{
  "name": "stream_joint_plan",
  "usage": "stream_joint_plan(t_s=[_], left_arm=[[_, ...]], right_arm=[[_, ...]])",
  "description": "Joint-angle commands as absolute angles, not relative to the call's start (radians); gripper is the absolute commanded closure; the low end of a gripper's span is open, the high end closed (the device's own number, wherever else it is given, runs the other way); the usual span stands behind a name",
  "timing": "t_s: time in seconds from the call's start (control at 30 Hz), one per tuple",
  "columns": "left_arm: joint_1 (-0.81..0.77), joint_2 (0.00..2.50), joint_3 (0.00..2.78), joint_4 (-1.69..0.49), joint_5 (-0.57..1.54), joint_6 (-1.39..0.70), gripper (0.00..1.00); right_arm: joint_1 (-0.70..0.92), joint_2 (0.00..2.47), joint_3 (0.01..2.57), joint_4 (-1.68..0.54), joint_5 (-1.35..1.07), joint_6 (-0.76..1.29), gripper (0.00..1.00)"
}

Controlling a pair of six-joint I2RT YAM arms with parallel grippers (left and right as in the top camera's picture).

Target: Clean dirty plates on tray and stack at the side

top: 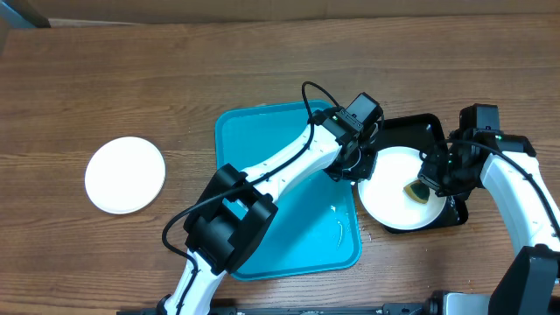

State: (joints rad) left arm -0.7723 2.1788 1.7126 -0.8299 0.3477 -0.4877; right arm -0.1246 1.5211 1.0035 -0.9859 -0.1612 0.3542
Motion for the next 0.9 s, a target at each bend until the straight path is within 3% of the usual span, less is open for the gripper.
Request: stream_joint_plan(t_s=[0.0,0.27,0.63,0.87], left_arm=[[-0.759,2.165,1.720,-0.841,0.299,-0.486,0.96],[-0.734,2.074,1.806,-0.954,-0.001,-0.391,0.96],[-0.859,2.046,1.885,-1.007,-0.430,-0.258,0.96],[-0.876,2.033,1.938,-1.047,-0.642,-0.265,0.96]], right_arm=[[-0.128,1.498,1.032,-0.979,-0.170,0.343,0.96],[-0.128,1.498,1.032,-0.967,-0.179,0.327,0.96],[-0.128,1.498,1.032,-0.965,-0.175,0.350,0.96],[-0.128,1.498,1.032,-0.968,-0.136,0.393,0.88]])
